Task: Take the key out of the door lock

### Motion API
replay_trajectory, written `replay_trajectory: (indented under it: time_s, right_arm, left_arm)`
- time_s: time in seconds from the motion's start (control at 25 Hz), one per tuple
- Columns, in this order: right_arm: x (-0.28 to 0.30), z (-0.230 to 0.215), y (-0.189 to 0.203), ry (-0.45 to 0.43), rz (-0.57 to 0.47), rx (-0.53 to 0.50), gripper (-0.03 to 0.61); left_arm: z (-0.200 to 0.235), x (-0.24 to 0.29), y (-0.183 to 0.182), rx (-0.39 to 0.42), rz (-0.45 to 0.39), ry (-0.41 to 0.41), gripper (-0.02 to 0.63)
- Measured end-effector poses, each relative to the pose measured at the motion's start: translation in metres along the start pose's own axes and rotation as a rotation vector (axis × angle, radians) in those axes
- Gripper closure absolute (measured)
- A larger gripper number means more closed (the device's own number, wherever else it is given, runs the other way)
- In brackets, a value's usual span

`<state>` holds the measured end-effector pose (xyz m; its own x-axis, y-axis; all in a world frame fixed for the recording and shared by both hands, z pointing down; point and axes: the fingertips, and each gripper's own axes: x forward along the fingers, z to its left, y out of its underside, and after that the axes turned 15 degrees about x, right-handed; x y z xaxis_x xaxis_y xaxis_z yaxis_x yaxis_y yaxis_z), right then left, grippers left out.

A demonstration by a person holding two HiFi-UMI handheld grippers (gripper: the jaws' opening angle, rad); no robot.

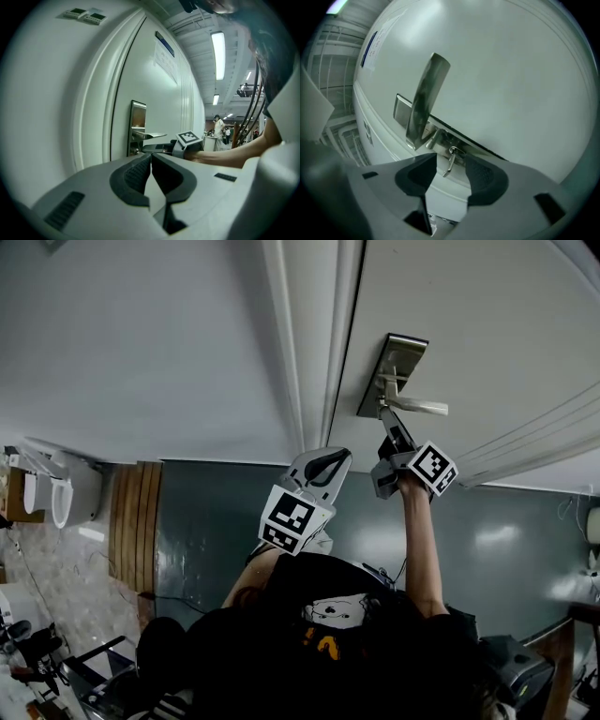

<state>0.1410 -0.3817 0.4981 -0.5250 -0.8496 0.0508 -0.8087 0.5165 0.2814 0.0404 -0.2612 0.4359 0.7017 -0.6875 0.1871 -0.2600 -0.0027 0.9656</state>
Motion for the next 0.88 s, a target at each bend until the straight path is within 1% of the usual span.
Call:
replay_trajectory:
  time_s: [0.12,0.24,0.36,0.4,0.6,0.88]
  right_arm:
    - [0.009,-0.009,0.001,0.013,0.015,0.021,0.402]
    - [0.015,-0.011,0.002,0.005,0.024,0.034,0.429]
    - [0.018,-0.005,0.002,-0.03,0.026,0.054,0.504]
    - [0.019,-0.004,0.002,-0.035,0.023,0.07,0.518]
    - [0.02,-0.008,0.001,-0.04,0.03,0.199,0.534]
    - [0.019,-0.01,0.002,-0.043,0.008,0.271,0.541]
  left_arm:
    - [0.004,0.004,0.002,0.004,0.006,-0.005,0.601]
    - [0.008,0.006,-0.001,0.004,0.0,-0.014,0.601]
    - [0.011,0.008,-0.002,0.003,0.003,-0.015,0.601]
    - [0.012,0.009,-0.003,0.001,0.004,-0.015,0.601]
    - [0.016,0.019,-0.007,-0.005,0.0,-0.012,0.601]
    - [0.011,0.032,-0.012,0.003,-0.008,0.02,0.601]
